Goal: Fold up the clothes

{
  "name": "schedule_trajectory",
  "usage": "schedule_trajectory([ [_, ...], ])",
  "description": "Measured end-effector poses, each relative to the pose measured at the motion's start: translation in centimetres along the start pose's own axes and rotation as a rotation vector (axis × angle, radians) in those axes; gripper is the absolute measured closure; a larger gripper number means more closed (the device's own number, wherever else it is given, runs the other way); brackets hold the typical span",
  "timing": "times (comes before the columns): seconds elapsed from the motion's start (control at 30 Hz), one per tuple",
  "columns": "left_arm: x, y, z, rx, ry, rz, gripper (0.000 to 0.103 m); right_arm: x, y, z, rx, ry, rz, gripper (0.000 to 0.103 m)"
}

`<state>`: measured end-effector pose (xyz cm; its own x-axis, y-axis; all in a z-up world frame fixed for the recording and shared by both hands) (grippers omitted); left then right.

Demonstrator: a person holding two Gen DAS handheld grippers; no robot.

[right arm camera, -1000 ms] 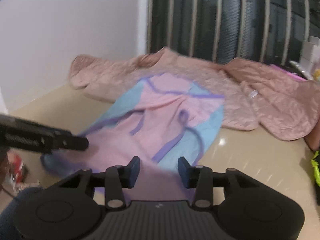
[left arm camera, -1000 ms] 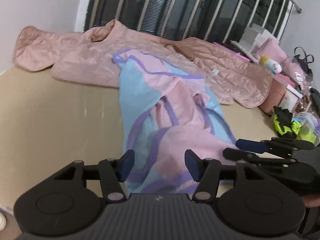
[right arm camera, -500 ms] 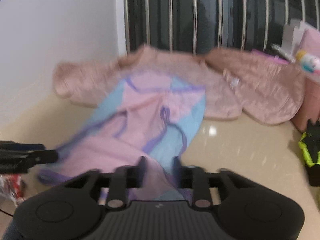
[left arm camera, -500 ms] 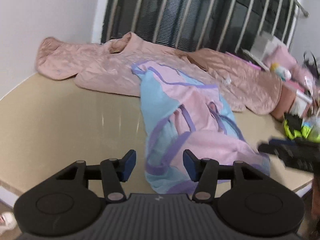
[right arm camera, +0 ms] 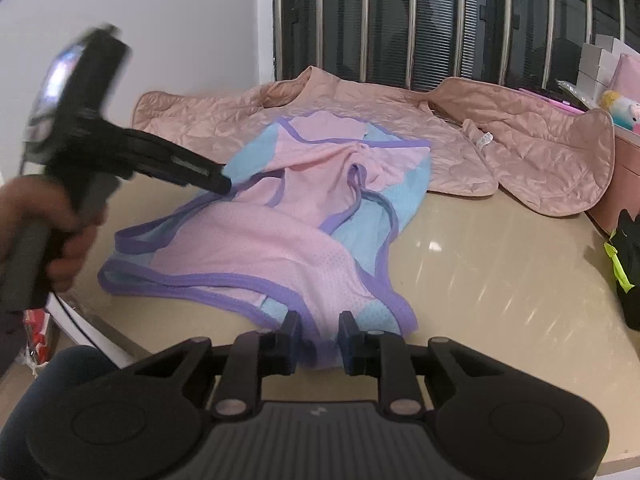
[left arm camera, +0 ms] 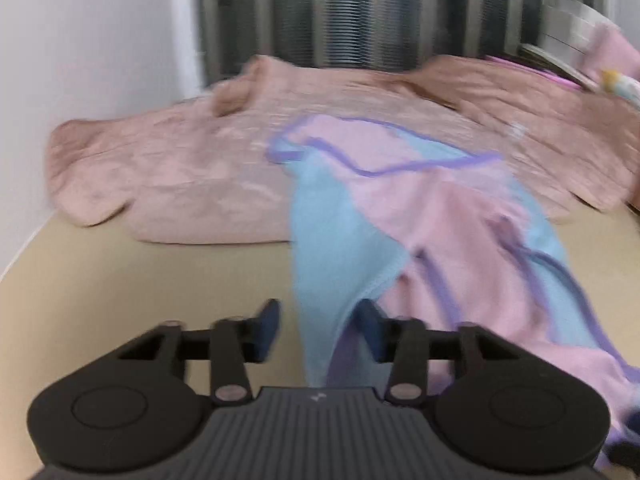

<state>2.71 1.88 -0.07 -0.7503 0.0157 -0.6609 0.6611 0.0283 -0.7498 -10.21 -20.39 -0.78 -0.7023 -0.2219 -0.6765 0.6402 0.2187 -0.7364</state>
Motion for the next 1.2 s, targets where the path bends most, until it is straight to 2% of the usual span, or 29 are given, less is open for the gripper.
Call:
schedule_trajectory([
  [0.03, 0.0, -0.2, -1.4, -0.005, -0.065, 0.004, 0.072, 0.0, 0.0, 0.0, 0.001, 0.001, 0.002, 0.083],
  [0.1, 0.1, -0.8, -5.1, 0.050, -0.246, 0.031, 0.072, 0.1, 0.0, 0.0, 0.004, 0.002, 0.006, 0.083],
  [0.17, 0.5, -1.1, -9.0, 0.085, -0.420, 0.047, 0.066, 0.0, 0.1, 0.1, 0.002, 0.005, 0.006, 0.083],
  [0.23, 0.9, -1.0, -11.3, 0.104, -0.497, 0.018, 0.064, -0.1, 0.1, 0.2, -0.001, 0.003, 0.002, 0.083],
  [0.3, 0.9, -1.3, -11.1, 0.136, -0.470, -0.005, 0.064, -0.1, 0.0, 0.2, -0.003, 0.000, -0.001, 0.083],
  [0.37, 0.5, -1.5, -7.9, 0.161, -0.324, -0.002, 0.060, -0.1, 0.1, 0.2, -0.003, 0.001, 0.003, 0.083],
  [0.43, 0.1, -1.7, -4.7, 0.185, -0.177, 0.002, 0.050, -0.1, 0.1, 0.1, 0.001, -0.001, 0.005, 0.083],
  [0.47, -0.1, -1.6, -3.3, 0.184, -0.110, 0.003, 0.049, -0.2, 0.1, 0.1, 0.003, -0.002, 0.005, 0.083],
  [0.53, -0.5, -0.4, -1.2, 0.085, -0.036, -0.009, 0.050, -0.2, 0.2, 0.0, 0.006, -0.002, 0.003, 0.083],
  [0.57, -0.7, 0.3, -1.2, 0.083, -0.056, -0.027, 0.055, -0.2, 0.3, 0.0, 0.007, -0.002, 0.002, 0.083],
  [0.6, -0.8, 0.9, -1.3, 0.083, -0.078, -0.043, 0.079, -0.2, 0.3, 0.0, 0.007, 0.001, 0.001, 0.083],
  [0.63, -0.9, 1.2, -1.8, 0.089, -0.112, -0.046, 0.097, -0.2, 0.3, 0.0, 0.010, 0.001, 0.000, 0.083],
  [0.77, -0.4, 0.0, -6.0, 0.091, -0.290, 0.017, 0.099, -0.2, 0.2, -0.2, 0.020, -0.002, 0.001, 0.083],
  [0.8, 0.0, -0.4, -7.2, 0.082, -0.344, 0.037, 0.096, -0.2, 0.2, -0.2, 0.019, -0.001, 0.003, 0.083],
  [0.83, 0.3, -0.8, -8.3, 0.078, -0.387, 0.052, 0.081, -0.1, 0.2, -0.1, 0.017, 0.001, 0.005, 0.083],
  [0.87, 0.5, -0.9, -8.7, 0.092, -0.388, 0.044, 0.070, -0.1, 0.2, -0.1, 0.014, 0.002, 0.005, 0.083],
  [0.9, 0.7, -1.0, -9.1, 0.106, -0.389, 0.035, 0.054, -0.1, 0.2, 0.0, 0.011, 0.001, 0.006, 0.083],
  [0.93, 1.0, -1.1, -9.3, 0.117, -0.383, 0.027, 0.050, -0.1, 0.2, 0.2, 0.008, -0.002, 0.006, 0.083],
  [1.1, 2.3, -1.1, -5.3, 0.120, -0.206, -0.029, 0.045, -0.6, 0.1, 0.3, 0.004, -0.003, -0.027, 0.083],
  [1.13, 2.4, -1.2, -4.4, 0.109, -0.163, -0.017, 0.045, -1.2, -0.3, 0.5, -0.016, 0.010, -0.041, 0.084],
  [1.2, 2.5, -1.0, -3.3, 0.080, -0.113, -0.011, 0.045, -3.2, -1.8, 1.3, -0.056, 0.046, 0.028, 0.084],
])
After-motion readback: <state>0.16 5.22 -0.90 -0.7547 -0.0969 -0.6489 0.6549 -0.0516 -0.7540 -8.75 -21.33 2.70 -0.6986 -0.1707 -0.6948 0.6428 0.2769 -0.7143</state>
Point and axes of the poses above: each gripper's, at about its wrist camera, not at the fingertips, and y roughly the way its jaws point, z to its right, x to its underside, the point moved 4 cm from there along y, roughly the way its jaws point, and after that the axes turned 9 degrees about -z, right-handed, at the moved point
